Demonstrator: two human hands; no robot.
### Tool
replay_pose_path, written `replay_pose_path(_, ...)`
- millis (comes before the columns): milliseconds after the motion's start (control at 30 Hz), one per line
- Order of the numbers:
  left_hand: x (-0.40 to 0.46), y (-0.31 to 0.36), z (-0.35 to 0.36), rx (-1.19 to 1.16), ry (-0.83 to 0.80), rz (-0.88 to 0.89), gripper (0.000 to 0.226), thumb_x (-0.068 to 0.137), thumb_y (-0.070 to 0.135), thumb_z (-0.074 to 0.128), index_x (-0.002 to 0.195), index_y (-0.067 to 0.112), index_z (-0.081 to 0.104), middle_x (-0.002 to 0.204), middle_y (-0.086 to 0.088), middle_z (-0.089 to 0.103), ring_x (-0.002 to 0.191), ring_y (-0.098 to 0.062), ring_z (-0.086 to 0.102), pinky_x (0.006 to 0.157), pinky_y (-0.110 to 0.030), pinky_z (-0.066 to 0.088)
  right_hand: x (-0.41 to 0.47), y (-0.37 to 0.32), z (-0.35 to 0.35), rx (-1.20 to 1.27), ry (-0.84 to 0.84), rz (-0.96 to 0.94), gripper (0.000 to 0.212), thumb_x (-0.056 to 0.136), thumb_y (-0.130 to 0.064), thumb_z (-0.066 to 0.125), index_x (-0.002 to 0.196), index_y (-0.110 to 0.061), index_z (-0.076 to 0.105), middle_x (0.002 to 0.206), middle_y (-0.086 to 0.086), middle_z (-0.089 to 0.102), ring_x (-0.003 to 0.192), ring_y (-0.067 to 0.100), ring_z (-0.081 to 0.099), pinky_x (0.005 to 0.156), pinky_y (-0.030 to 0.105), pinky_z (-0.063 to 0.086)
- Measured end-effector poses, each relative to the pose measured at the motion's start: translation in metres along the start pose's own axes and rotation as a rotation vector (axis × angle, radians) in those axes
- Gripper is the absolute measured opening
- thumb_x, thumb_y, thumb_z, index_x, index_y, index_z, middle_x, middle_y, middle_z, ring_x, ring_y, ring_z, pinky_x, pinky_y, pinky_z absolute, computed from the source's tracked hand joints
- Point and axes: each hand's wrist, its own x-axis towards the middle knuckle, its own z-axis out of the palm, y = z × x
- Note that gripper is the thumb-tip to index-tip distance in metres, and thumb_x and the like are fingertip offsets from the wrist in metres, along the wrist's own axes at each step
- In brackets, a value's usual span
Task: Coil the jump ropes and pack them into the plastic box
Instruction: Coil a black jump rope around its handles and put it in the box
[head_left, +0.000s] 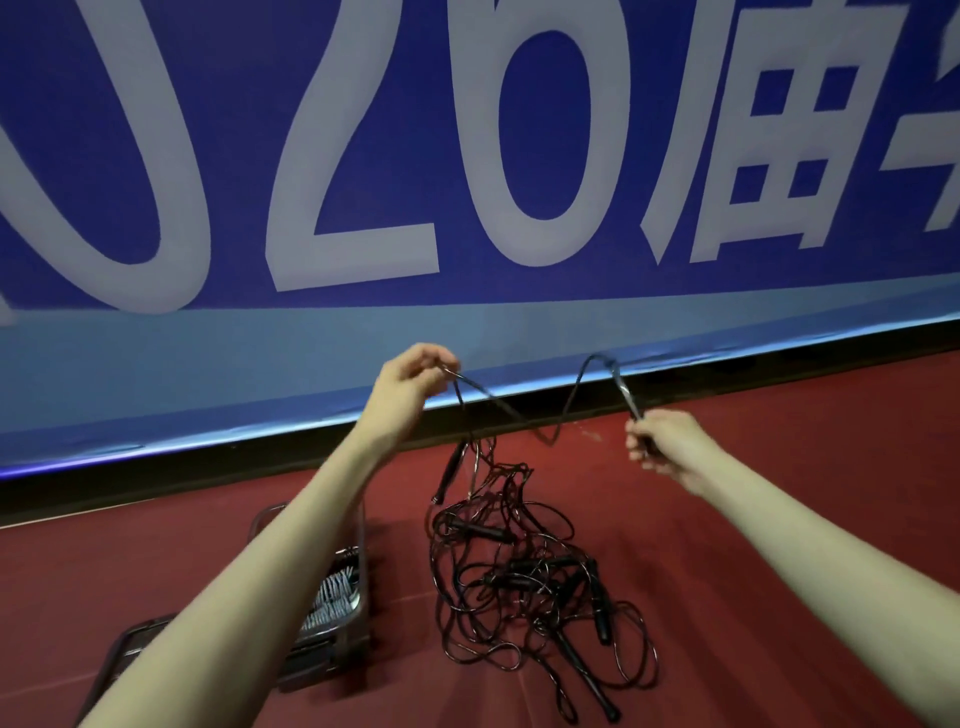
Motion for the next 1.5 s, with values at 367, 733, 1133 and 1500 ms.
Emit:
replay_pose_path(367,-0.005,0.072,-0.008,-0.306,-0.036,-0.049,0.022,0.097,-0.001,0.038,0.090,0.015,0.051,0.070,0.002,0.047,0.044,-0.005,0.025,0.039,-0.014,0.022,-0.016,0.023,0.036,-1.242,-0.378,-0.085,0.038,0.088,-0.007,0.056,0.125,-0.014,0.062,0.127,0.011,0.060,0.111,0.025,0.058,0.093,0.030,0.047)
replay_pose_path(733,-0.018,0.086,-0.003,-0.414,-0.238,-0.001,0.020,0.097,0.001,0.036,0.087,0.018,0.042,0.075,0.000,0.062,0.044,-0.007,0.022,0.044,-0.019,0.014,-0.023,-0.007,0.135,-0.347,-0.375,-0.382,0.030,0.089,-0.025,0.070,0.117,-0.025,0.058,0.109,-0.001,0.054,0.106,0.020,0.052,0.086,0.030,0.043)
replay_pose_path(1133,-0.020,0.086,-0.047,-0.772,-0.162,0.095,0.017,0.093,0.007,0.035,0.084,0.021,0.040,0.075,0.007,0.057,0.042,-0.004,0.028,0.045,-0.016,0.014,0.016,0.029,0.067,-0.222,-0.058,0.402,0.023,0.100,-0.010,0.036,0.116,-0.001,0.049,0.105,0.019,0.059,0.062,0.029,0.069,0.048,0.037,0.052)
replay_pose_path(1500,-0.023,0.086,-0.013,-0.689,-0.201,0.013,0.020,0.094,0.005,0.035,0.082,0.021,0.039,0.074,0.006,0.060,0.041,-0.005,0.029,0.044,-0.016,0.018,-0.022,0.006,0.120,-0.534,-0.557,-0.363,0.057,0.087,-0.019,0.072,0.133,-0.041,0.046,0.157,-0.002,0.025,0.138,0.024,0.029,0.112,0.043,0.031)
